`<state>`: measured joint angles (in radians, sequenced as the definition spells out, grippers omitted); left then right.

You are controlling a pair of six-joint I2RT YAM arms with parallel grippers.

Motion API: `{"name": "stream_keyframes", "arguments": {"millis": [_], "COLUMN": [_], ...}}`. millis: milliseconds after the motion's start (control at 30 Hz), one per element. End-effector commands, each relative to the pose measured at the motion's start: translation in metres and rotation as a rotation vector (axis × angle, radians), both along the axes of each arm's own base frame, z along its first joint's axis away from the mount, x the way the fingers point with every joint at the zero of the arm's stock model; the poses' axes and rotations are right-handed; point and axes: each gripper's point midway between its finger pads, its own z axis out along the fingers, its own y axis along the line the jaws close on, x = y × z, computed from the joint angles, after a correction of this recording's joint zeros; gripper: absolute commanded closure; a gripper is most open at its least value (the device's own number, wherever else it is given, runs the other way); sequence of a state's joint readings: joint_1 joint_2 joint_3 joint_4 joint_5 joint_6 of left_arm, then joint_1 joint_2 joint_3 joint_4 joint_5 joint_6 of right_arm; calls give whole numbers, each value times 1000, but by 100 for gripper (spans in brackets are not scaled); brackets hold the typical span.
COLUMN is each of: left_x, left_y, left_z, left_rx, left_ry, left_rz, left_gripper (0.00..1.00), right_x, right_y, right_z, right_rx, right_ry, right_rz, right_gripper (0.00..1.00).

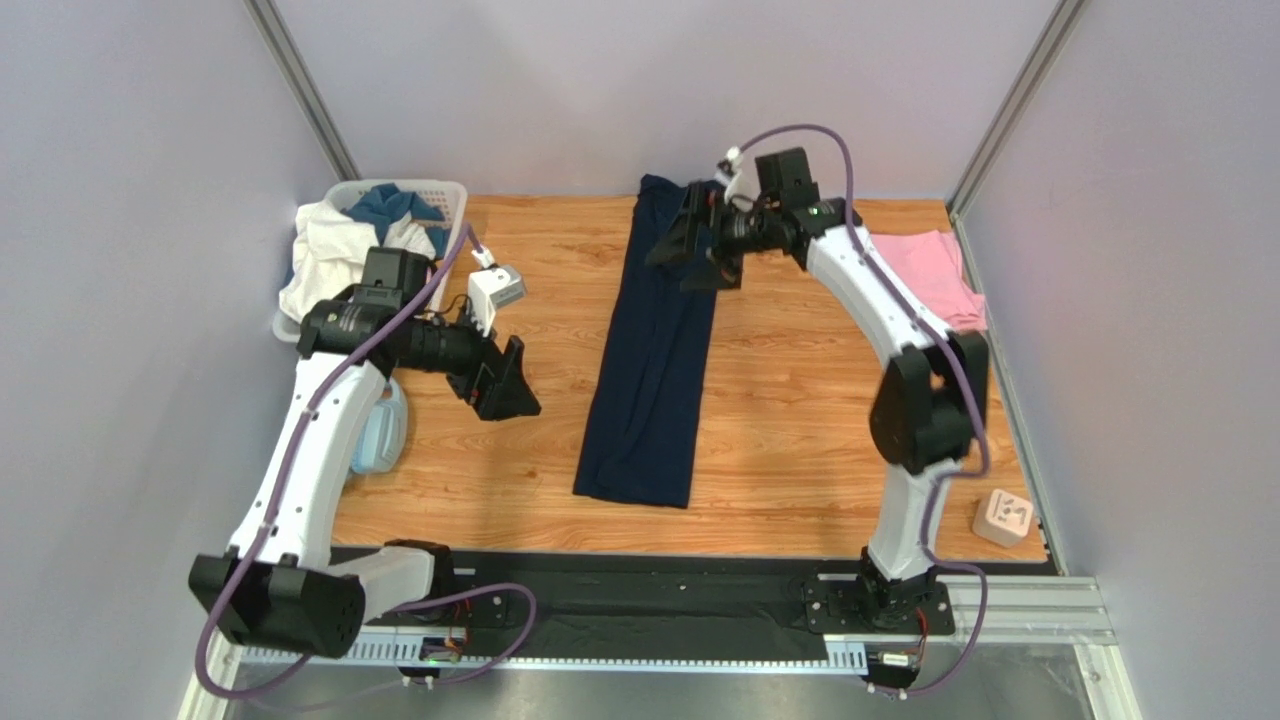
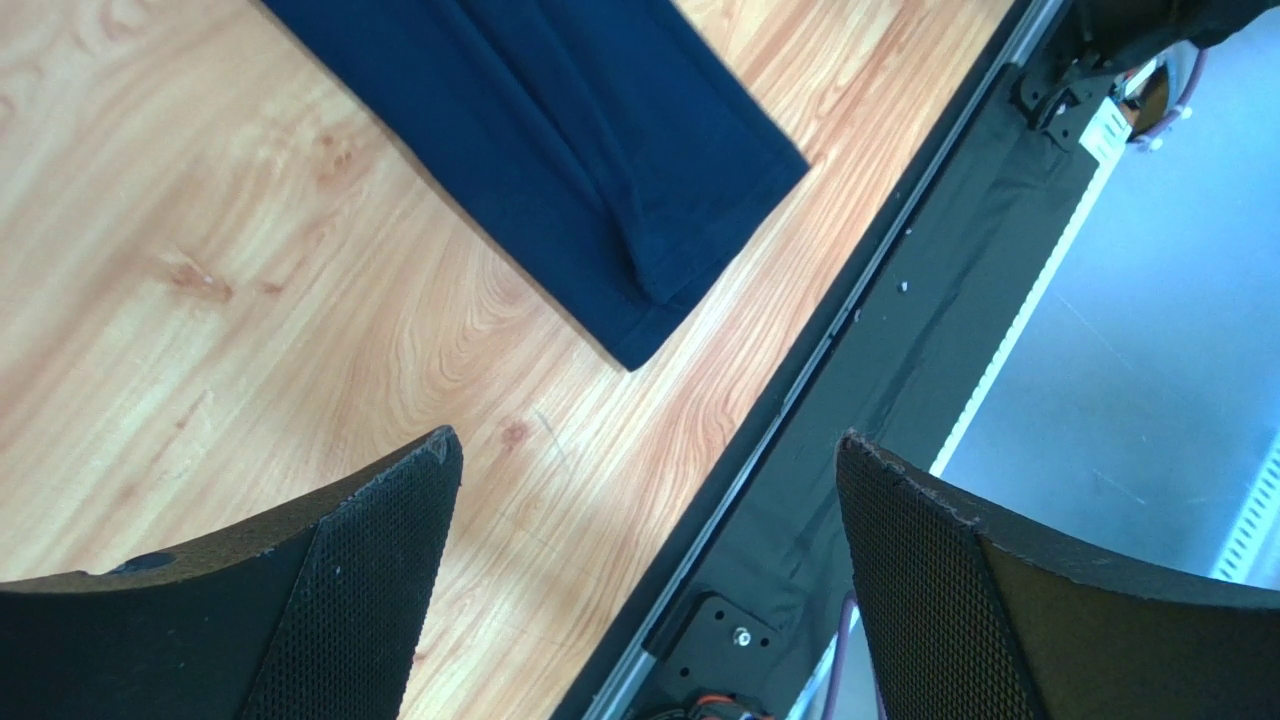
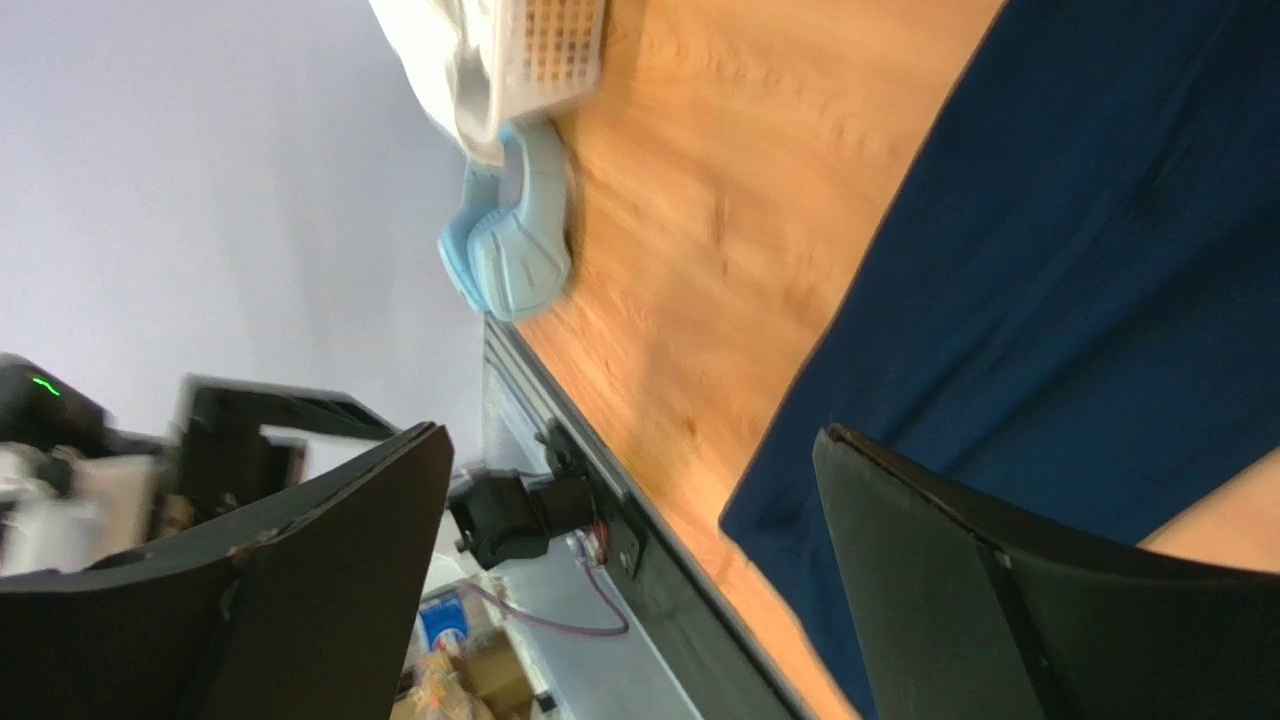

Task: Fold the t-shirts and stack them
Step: Grab the bottom of the folded rectangular tshirt with both arms

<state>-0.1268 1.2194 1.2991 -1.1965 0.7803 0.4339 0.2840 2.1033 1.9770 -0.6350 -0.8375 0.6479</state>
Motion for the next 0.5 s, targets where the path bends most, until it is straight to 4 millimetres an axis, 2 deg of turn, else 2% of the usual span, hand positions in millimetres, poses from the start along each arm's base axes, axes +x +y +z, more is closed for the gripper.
{"name": "stream_keyframes", "arguments": {"millis": [0, 67, 100, 133, 200, 233, 300, 333, 367, 467], "left_x": [-18, -26, -26, -26, -27, -30, -31, -33, -38, -37], "left_y": [-10, -13, -14, -14, -18, -23, -31, -28, -33, -36], "left_z": [23, 14, 10, 4, -1, -6, -18, -34, -42, -68], "left_rx": [-92, -89, -87, -87, -110, -139, -111, -54, -26, 58], "left_ry": [-74, -33, -14, 17, 68, 111, 115, 126, 122, 138], "left_rz": [-41, -56, -54, -52, -47, -58, -75, -62, -89, -84], "left_gripper": [0, 0, 0, 0, 0, 0, 0, 0, 0, 0], "right_x": [-142, -176, -184, -213, -227, -244, -255, -260, -266, -269], "right_y": [-23, -30, -32, -43, -43, -48, -51, -50, -51, -43], "right_z": [-91, -112, -117, -135, -140, -153, -160, -163, -164, -162], "right_rx": [-322, -323, -306, -324, -302, -341, -359, -367, -358, -324], "right_ry": [132, 193, 186, 222, 238, 253, 280, 283, 296, 290], "right_rz": [40, -6, -26, -45, -98, -107, -125, -129, -138, -126], "right_gripper": [0, 0, 0, 0, 0, 0, 0, 0, 0, 0]}}
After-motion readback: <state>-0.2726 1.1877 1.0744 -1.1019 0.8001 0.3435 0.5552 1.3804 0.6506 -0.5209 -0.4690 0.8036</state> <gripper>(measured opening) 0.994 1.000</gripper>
